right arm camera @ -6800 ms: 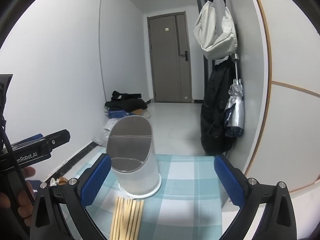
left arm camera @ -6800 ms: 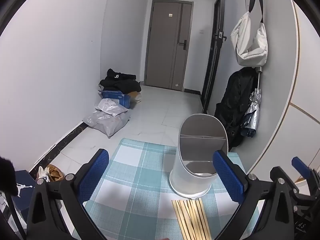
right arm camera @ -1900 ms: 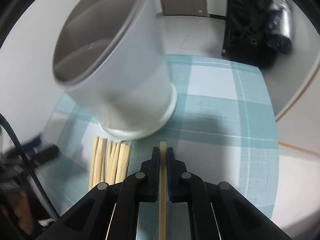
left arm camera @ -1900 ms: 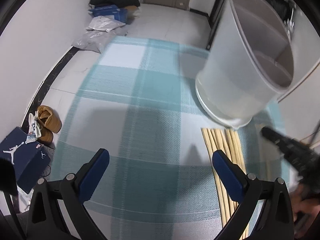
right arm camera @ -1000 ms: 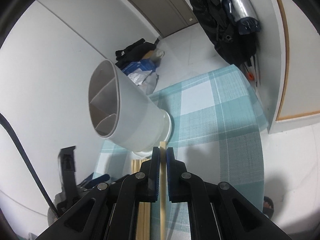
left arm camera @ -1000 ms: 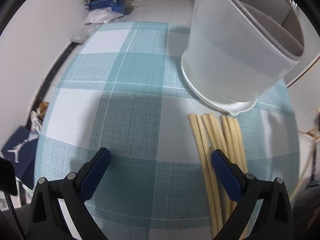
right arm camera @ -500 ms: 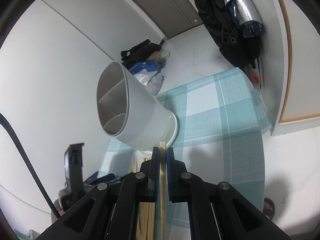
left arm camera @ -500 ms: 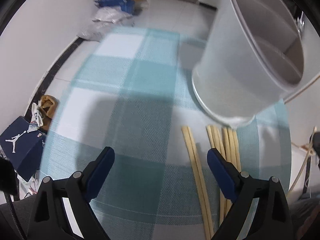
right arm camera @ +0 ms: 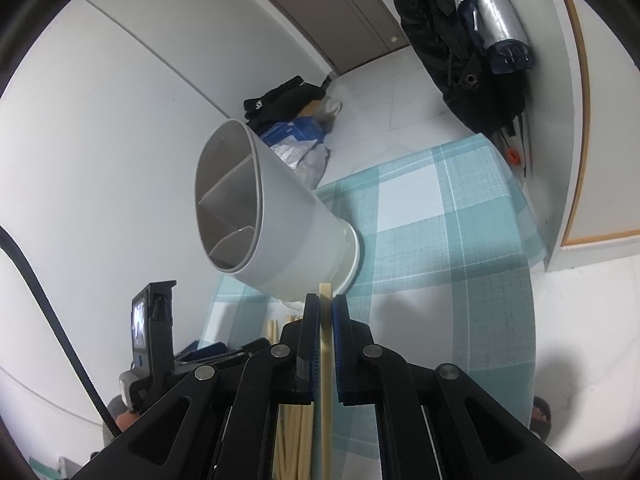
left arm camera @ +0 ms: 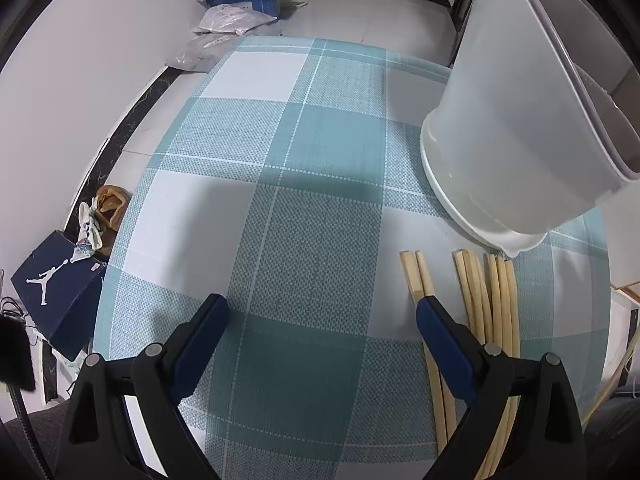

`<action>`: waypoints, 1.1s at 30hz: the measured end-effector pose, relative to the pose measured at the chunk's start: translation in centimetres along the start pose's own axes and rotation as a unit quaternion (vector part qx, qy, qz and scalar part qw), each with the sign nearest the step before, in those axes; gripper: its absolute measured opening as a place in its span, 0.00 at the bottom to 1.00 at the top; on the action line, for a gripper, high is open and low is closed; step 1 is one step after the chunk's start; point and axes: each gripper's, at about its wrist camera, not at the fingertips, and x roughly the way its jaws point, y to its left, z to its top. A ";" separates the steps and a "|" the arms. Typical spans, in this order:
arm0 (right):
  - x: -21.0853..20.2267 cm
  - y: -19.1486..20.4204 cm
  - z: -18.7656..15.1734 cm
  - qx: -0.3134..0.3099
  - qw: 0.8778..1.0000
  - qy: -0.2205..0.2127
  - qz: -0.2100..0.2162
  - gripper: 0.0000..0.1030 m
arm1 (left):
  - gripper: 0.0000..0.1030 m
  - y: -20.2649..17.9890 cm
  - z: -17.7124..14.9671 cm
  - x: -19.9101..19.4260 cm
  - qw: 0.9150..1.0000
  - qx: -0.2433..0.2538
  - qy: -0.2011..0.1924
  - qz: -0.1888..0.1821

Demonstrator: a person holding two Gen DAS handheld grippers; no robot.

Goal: Organize utensils
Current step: 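Grasp a second chopstick with the left gripper while the right gripper holds its chopstick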

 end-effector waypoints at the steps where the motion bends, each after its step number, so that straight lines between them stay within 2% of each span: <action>1: 0.0 0.0 0.0 0.001 1.000 0.000 0.000 0.05 | 0.91 -0.1 0.1 -0.1 1.000 0.001 0.000 0.000; 5: -0.2 0.0 0.0 -0.001 1.000 -0.003 0.002 0.05 | 0.89 -1.0 -0.3 -0.2 1.000 0.015 0.000 0.002; 10: -0.4 0.1 0.1 -0.004 1.000 -0.008 0.001 0.05 | 0.72 -1.8 -0.7 -0.9 0.999 0.030 -0.015 0.002; 13: -0.4 0.0 0.1 -0.003 1.000 -0.010 -0.002 0.05 | 0.51 -1.6 -0.5 -1.1 0.999 0.023 -0.027 0.001; 15: -0.5 0.0 0.1 -0.005 1.000 -0.012 -0.004 0.05 | 0.26 -1.7 -0.4 -1.2 0.999 0.024 -0.035 -0.004; 16: -0.5 0.1 0.2 -0.007 1.000 -0.014 -0.005 0.05 | 0.20 -1.8 -0.4 -1.3 0.999 0.025 -0.037 -0.006; 17: -0.5 0.2 0.1 -0.011 1.000 -0.015 -0.008 0.05 | 0.09 -1.7 -0.3 -1.2 0.999 0.022 -0.039 -0.014; 18: -0.6 0.3 0.2 -0.014 1.000 -0.016 -0.010 0.05 | 0.05 -1.8 -0.4 -1.4 0.999 0.019 -0.040 -0.021; 23: -0.9 1.2 0.0 -0.038 0.999 -0.030 -0.019 0.05 | 0.02 -1.4 -0.3 -2.0 0.998 -0.002 -0.054 -0.043; 27: -1.3 2.2 -0.3 -0.065 0.996 -0.047 -0.030 0.05 | 0.02 -0.8 -0.4 -4.1 0.993 -0.015 -0.096 -0.066; 31: -2.0 3.4 -0.7 -0.090 0.993 -0.065 -0.033 0.05 | 0.02 0.2 -0.9 -7.5 0.981 -0.035 -0.161 -0.100; 33: -2.4 4.1 -1.0 -0.105 0.991 -0.076 -0.036 0.05 | 0.02 0.6 -1.3 -9.5 0.972 -0.037 -0.199 -0.119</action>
